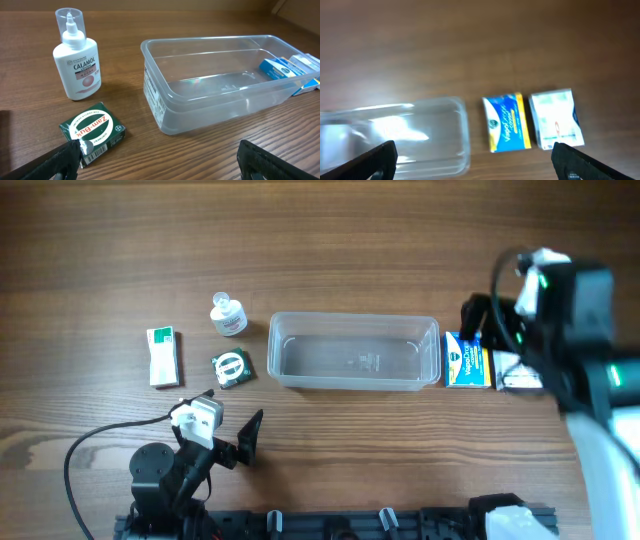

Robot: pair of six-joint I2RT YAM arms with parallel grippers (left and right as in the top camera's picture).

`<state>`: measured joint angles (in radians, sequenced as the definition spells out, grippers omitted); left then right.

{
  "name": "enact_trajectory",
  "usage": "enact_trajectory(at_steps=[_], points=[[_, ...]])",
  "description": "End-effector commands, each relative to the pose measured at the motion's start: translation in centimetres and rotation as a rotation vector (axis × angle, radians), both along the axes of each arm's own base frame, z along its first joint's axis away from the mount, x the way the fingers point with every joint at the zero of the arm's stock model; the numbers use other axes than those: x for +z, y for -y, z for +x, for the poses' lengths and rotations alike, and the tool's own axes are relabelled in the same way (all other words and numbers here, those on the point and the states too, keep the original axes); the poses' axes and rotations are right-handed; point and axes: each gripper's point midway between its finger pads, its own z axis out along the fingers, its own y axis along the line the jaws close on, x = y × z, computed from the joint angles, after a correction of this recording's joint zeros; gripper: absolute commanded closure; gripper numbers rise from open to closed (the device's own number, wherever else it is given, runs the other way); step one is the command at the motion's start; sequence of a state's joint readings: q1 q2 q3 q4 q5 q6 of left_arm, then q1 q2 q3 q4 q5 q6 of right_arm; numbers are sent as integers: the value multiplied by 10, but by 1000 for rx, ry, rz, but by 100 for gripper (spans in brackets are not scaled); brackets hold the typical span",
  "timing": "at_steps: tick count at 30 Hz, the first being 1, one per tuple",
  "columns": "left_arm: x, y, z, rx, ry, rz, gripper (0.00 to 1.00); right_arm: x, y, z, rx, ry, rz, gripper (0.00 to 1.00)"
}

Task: Pack container
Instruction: 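Move the right gripper to the blue Vicks VapoDrops pack and grasp it, then carry the Vicks pack into the clear container and release it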

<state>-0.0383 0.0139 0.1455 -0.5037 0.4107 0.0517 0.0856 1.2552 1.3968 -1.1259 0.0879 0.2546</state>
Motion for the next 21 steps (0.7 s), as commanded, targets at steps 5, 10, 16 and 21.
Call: enact_trajectory(at_steps=[5, 10, 16, 21], points=[[1, 3, -1, -22, 16, 8, 0, -107, 41, 20, -58, -387, 17, 2], [1, 3, -1, -22, 16, 8, 0, -141, 19, 23, 93, -487, 101, 6], [1, 3, -1, -22, 16, 8, 0, -197, 19, 11, 95, -549, 98, 5], [1, 3, -1, -22, 16, 8, 0, -224, 35, 8, 12, -558, 27, 0]])
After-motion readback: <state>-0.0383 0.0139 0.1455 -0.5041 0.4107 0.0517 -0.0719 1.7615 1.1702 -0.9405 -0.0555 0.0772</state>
